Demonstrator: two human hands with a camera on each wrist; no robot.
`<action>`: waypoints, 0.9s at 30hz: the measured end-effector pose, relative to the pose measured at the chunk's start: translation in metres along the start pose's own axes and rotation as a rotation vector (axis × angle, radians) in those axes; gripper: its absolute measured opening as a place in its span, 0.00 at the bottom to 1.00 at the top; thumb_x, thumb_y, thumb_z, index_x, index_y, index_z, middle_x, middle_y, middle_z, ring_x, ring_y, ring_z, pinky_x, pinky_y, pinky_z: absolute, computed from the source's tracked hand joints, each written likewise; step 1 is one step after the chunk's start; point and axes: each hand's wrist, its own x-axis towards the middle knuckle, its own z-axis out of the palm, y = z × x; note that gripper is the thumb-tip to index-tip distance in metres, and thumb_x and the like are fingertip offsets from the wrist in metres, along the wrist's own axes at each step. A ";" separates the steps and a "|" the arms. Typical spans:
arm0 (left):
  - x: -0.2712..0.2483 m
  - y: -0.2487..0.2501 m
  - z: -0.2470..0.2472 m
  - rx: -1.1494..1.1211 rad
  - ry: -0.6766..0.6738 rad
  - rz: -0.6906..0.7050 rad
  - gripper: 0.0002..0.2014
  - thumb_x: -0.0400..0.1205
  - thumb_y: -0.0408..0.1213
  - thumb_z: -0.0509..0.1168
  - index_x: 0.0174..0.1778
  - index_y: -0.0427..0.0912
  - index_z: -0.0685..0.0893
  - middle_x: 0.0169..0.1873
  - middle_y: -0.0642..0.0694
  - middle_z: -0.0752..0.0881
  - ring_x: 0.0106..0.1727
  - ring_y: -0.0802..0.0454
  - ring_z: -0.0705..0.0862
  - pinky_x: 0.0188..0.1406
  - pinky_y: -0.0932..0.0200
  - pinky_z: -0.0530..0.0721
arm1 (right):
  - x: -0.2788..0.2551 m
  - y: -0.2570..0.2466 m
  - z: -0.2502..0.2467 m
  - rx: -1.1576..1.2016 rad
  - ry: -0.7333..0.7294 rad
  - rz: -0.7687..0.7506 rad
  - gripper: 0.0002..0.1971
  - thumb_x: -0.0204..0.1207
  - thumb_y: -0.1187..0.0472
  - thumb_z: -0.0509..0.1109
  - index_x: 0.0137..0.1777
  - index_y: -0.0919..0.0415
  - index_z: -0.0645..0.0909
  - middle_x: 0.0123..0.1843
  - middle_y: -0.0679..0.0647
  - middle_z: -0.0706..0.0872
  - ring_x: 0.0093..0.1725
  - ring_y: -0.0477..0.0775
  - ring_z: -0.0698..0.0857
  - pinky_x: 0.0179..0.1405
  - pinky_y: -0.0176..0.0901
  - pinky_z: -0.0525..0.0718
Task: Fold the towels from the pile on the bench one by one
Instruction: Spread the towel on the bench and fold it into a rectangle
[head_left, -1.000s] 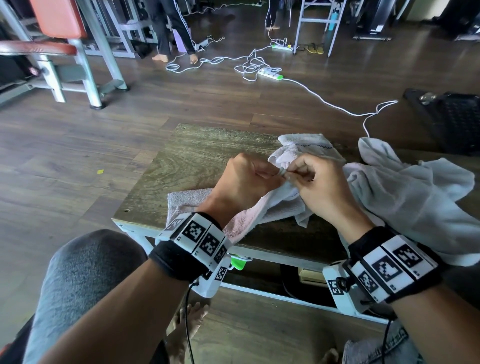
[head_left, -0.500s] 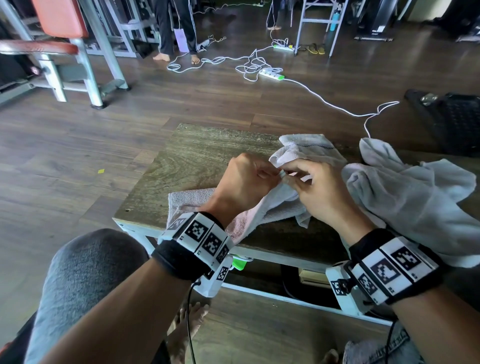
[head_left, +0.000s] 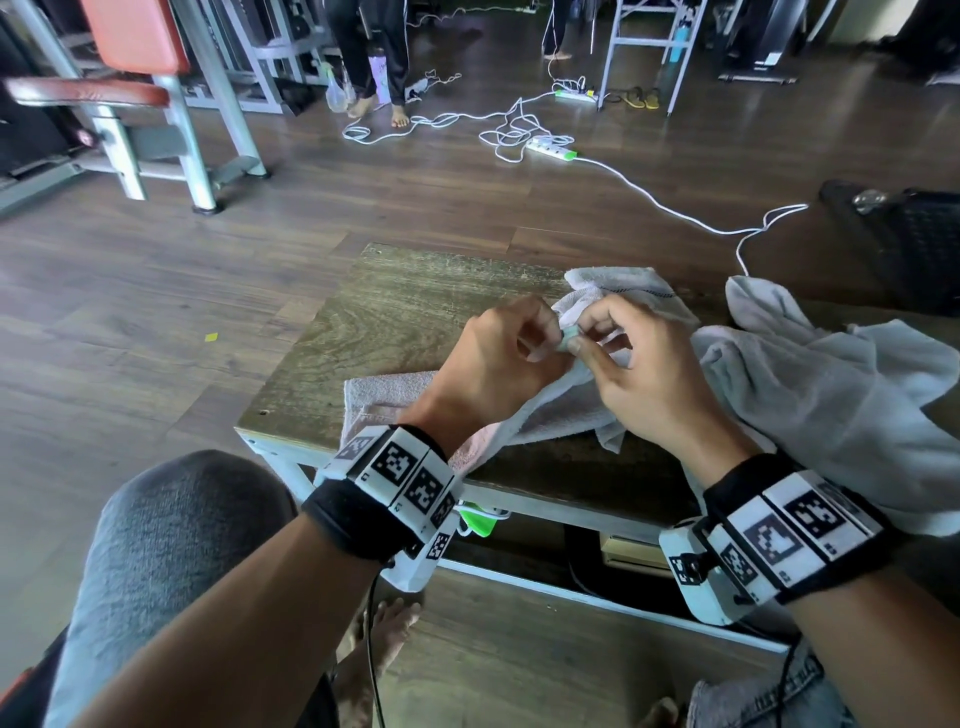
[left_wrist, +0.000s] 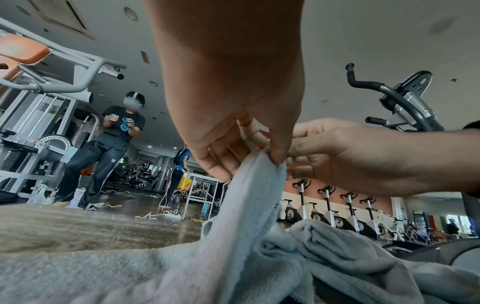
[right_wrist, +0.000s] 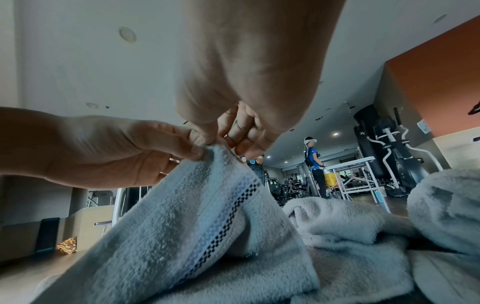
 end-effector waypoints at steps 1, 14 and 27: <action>-0.002 -0.001 0.000 -0.005 -0.009 0.000 0.09 0.72 0.35 0.77 0.39 0.39 0.82 0.32 0.49 0.85 0.31 0.58 0.81 0.36 0.59 0.84 | -0.001 0.001 0.001 0.013 -0.009 0.002 0.04 0.76 0.69 0.76 0.47 0.65 0.84 0.41 0.44 0.84 0.42 0.43 0.82 0.45 0.31 0.80; -0.020 -0.001 -0.010 0.040 -0.059 -0.032 0.08 0.73 0.40 0.79 0.38 0.40 0.90 0.34 0.51 0.89 0.34 0.54 0.86 0.39 0.56 0.86 | -0.008 -0.008 -0.006 0.045 -0.037 -0.057 0.03 0.79 0.66 0.73 0.51 0.62 0.86 0.47 0.49 0.89 0.49 0.48 0.86 0.51 0.42 0.82; -0.044 0.035 -0.100 0.433 -0.115 -0.071 0.05 0.75 0.44 0.77 0.39 0.47 0.93 0.36 0.53 0.92 0.35 0.58 0.88 0.36 0.60 0.85 | 0.018 -0.045 -0.068 0.156 0.117 0.096 0.05 0.83 0.62 0.70 0.55 0.61 0.84 0.49 0.53 0.90 0.51 0.52 0.89 0.51 0.41 0.85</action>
